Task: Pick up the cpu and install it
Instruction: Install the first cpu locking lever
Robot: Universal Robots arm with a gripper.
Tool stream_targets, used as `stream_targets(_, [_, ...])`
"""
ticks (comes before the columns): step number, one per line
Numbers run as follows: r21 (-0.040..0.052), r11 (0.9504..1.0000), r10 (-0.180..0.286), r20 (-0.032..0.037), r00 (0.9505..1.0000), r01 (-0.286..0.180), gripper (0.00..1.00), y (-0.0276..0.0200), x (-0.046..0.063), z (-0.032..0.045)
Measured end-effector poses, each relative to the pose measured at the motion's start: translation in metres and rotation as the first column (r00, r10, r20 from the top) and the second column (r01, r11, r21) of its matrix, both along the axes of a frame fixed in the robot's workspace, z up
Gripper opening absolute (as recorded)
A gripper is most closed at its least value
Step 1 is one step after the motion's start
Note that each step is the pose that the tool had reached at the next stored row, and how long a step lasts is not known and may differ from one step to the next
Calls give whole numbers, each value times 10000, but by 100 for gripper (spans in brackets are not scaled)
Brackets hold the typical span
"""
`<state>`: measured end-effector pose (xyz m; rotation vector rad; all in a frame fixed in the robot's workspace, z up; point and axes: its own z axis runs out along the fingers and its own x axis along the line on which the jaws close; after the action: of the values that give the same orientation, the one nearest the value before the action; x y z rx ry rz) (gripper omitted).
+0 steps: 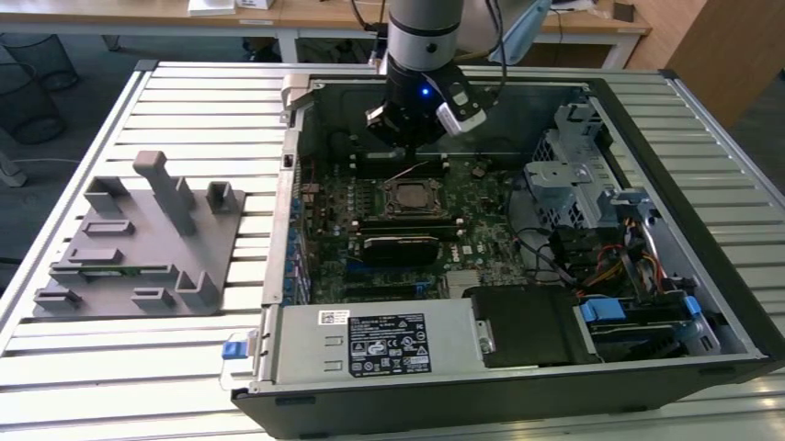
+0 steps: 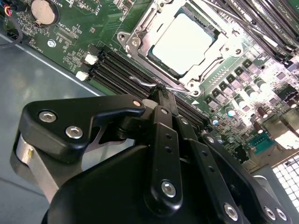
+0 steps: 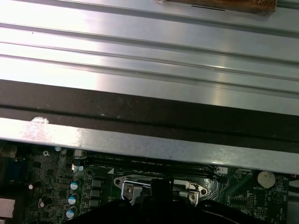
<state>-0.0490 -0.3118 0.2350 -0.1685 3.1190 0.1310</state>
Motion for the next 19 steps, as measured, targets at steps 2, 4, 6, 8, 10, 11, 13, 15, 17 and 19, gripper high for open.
stream_targets(2, [1, 10000, -1, 1, 10000, 1, 11, 0, 0, -4])
stream_targets(4, [2, 10000, 0, 1, 10000, 0, 11, 0, 1, -9])
stream_targets(6, [1, 10000, 0, 1, 10000, 0, 11, 0, 3, -14])
stream_targets(8, [1, 10000, 1, 1, 10000, -1, 11, 0, 8, -21])
stream_targets(10, [1, 10000, 0, 1, 10000, 0, 11, 0, 15, -34])
stream_targets(11, [1, 10000, 0, 0, 10000, 0, 11, 0, 19, -39])
stream_targets(13, [0, 10000, 0, 0, 10000, 0, 11, 1, 33, -53])
stream_targets(15, [1, 10000, 1, -1, 10000, -1, 11, 13, 59, -63])
stream_targets(17, [-1, 10000, 1, 1, 10000, -1, 11, 19, 71, -71])
stream_targets(19, [-5, 10000, 0, 0, 10000, 0, 11, 23, 73, -74])
